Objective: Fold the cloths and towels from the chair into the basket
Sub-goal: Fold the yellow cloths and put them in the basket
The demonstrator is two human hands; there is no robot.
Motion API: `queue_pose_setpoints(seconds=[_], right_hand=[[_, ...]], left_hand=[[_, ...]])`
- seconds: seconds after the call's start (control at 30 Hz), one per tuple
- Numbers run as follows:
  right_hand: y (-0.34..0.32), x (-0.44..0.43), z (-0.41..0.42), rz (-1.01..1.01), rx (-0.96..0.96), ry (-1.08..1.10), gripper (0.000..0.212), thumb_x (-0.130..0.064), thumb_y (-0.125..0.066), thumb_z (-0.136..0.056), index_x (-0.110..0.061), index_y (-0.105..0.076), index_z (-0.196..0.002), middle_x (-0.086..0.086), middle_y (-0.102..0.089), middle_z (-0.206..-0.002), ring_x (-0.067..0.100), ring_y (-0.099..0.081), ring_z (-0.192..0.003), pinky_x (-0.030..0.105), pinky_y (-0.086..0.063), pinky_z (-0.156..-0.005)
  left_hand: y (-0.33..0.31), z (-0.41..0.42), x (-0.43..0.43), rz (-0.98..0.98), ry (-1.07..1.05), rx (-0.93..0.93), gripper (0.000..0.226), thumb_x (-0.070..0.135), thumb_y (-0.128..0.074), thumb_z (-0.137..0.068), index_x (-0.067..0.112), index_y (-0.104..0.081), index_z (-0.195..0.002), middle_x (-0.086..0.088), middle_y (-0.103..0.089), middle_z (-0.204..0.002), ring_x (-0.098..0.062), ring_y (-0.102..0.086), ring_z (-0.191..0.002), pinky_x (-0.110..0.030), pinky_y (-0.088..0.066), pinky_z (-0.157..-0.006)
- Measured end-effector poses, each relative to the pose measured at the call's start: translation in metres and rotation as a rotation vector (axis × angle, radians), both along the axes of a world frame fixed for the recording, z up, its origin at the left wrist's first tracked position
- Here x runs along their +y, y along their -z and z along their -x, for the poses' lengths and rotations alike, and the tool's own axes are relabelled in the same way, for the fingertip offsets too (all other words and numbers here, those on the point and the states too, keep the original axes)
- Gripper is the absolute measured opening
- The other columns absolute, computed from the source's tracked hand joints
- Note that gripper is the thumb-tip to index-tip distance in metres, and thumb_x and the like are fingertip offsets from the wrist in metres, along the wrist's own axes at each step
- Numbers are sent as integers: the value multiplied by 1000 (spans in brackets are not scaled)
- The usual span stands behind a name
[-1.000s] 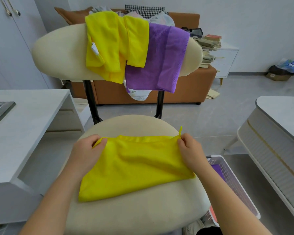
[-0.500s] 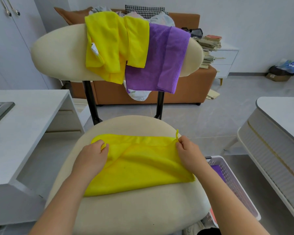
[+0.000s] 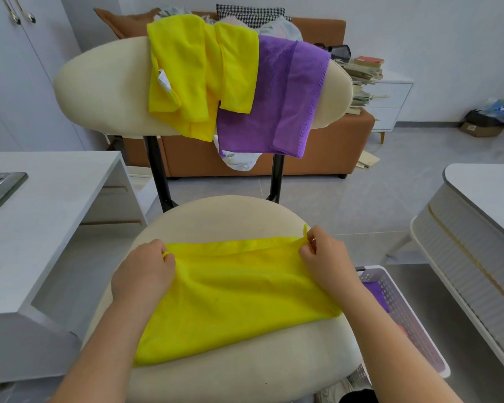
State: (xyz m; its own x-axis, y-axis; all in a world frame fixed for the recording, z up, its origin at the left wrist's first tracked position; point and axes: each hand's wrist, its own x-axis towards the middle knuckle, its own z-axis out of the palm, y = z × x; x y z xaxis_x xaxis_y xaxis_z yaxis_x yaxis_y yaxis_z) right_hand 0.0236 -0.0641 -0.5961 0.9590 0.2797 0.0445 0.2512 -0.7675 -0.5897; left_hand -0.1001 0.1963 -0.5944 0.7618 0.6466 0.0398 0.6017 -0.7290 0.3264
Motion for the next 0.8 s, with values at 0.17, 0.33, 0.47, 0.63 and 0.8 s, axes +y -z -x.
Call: queue_pose_setpoints(seconds=[0.17, 0.33, 0.47, 0.63, 0.8], right_hand=[[9, 6, -3, 50, -55, -114, 9, -14, -53, -91, -11, -57, -98, 1, -50, -98, 19, -50, -88, 29, -39, -73], [11, 6, -8, 124, -83, -89, 14, -21, -41, -98, -13, -49, -106, 10, -62, -104, 28, -56, -89, 39, -47, -75], [16, 7, -13, 93, -80, -11, 14, -18, -40, -98, -10, -47, -107, 13, -62, -102, 35, -56, -91, 39, -41, -73], [20, 9, -24, 100, -40, 8, 18, -21, -46, -96, -10, -53, -108, 10, -55, -113, 31, -56, -94, 39, -46, -80], [21, 12, -27, 212, -39, -31, 27, -31, -48, -96, -14, -54, -116, 8, -51, -117, 29, -58, -94, 35, -47, -77]], left_hand=[[12, -4, 12, 90, 111, 27, 8, 22, -50, -92, 20, -51, -85, -1, -53, -109, -23, -47, -103, -36, -41, -80], [13, -6, 15, 52, 188, 138, 9, 26, -44, -94, 20, -52, -95, 2, -46, -134, -22, -36, -124, -40, -31, -93], [14, -8, 18, 88, 204, 45, 8, 25, -46, -93, 23, -52, -89, 3, -48, -124, -19, -39, -116, -39, -30, -93], [14, -12, 20, 89, 182, 12, 7, 26, -48, -93, 24, -54, -90, 4, -45, -109, -19, -40, -113, -38, -30, -91], [12, -15, 17, 160, 224, -84, 6, 21, -58, -90, 20, -59, -84, 2, -47, -98, -17, -46, -96, -27, -32, -77]])
